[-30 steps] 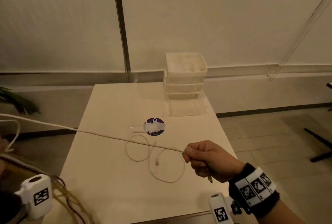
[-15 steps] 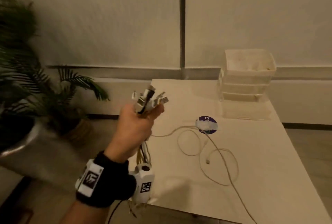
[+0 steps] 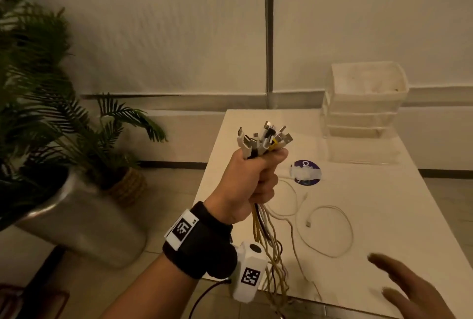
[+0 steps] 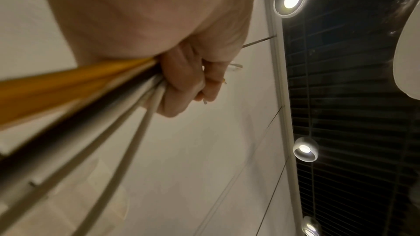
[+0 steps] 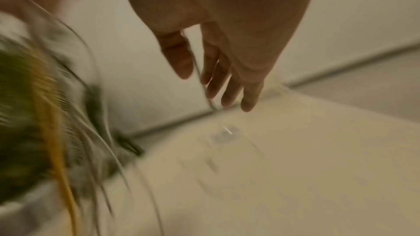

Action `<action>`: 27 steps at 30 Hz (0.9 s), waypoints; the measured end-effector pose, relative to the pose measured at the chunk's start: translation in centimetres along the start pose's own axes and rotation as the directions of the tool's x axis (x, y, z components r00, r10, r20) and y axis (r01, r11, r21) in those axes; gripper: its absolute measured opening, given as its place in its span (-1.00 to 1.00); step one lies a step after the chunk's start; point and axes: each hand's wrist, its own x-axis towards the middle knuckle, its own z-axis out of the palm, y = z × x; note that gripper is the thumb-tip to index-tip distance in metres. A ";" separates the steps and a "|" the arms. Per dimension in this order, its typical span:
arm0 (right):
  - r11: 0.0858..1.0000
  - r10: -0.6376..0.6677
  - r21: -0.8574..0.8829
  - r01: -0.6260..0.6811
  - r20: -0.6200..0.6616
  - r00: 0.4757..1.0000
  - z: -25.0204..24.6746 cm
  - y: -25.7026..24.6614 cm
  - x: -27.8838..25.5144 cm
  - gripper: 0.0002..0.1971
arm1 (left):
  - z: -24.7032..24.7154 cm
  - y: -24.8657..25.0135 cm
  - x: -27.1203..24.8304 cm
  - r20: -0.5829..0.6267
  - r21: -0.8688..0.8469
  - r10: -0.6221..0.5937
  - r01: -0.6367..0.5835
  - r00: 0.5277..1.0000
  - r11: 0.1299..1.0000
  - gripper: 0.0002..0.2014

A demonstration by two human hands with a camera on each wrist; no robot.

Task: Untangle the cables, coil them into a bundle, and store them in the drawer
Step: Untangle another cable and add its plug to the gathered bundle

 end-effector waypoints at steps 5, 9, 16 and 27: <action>0.992 -0.128 0.064 0.112 0.364 0.923 6.0 -8.9 4.7 -0.59 | 2.6 0.1 -0.3 0.057 -0.060 0.016 -0.013 0.998 0.998 -0.65; 0.977 -0.118 0.209 0.036 0.399 0.909 9.9 -10.9 6.0 -0.65 | 3.2 0.8 -1.0 0.065 0.011 0.085 -0.086 0.994 0.996 -0.64; 0.975 0.213 -0.025 -0.221 0.397 0.893 12.4 -1.6 2.3 -0.37 | -0.2 3.7 -1.6 0.029 -0.152 0.190 -0.184 0.981 0.971 -0.58; 0.968 0.244 -0.212 -0.133 0.688 0.683 9.1 3.0 5.4 -0.51 | 0.6 0.3 0.4 -0.085 -0.117 0.046 -0.055 0.995 0.992 -0.72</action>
